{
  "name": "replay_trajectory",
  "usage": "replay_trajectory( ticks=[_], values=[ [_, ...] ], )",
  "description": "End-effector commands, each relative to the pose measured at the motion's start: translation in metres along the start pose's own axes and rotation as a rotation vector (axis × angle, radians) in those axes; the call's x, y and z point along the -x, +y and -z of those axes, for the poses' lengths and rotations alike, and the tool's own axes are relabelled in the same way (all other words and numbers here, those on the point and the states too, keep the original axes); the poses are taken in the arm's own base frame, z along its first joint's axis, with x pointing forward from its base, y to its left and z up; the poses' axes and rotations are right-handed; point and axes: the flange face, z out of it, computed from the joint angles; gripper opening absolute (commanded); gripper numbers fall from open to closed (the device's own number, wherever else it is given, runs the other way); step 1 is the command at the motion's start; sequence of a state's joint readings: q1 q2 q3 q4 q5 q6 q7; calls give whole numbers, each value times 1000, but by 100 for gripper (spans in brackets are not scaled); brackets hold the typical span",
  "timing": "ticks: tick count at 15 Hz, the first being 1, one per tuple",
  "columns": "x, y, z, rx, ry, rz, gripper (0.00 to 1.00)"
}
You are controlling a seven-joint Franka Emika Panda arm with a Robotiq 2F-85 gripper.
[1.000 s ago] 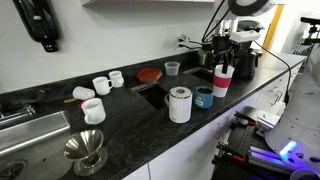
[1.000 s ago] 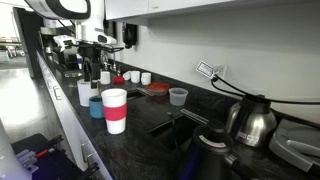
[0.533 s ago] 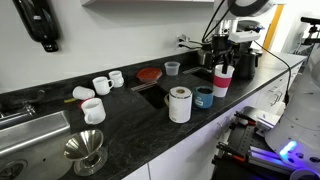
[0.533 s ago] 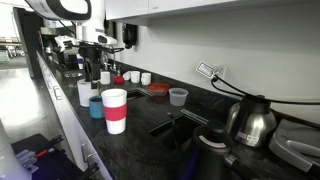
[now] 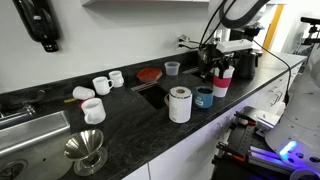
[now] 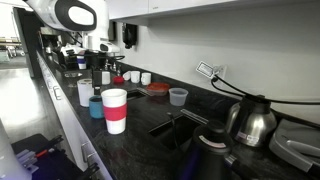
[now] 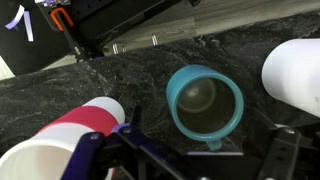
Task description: Move the blue mug backward
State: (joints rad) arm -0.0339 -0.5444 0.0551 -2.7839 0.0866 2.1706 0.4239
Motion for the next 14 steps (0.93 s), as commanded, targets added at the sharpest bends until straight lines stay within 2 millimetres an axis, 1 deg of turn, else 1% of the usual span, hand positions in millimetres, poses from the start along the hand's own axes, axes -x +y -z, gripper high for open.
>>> replay_trajectory(
  ticks=[1,6,10,13,14],
  values=[
    [-7,2,-11,29,0,-70,100],
    [-17,11,-34,45,-36,-121,100],
    [-21,14,-66,80,-98,-136,100],
    [-23,15,-82,100,-122,-143,100],
    [-24,15,-85,100,-122,-144,75]
  ],
)
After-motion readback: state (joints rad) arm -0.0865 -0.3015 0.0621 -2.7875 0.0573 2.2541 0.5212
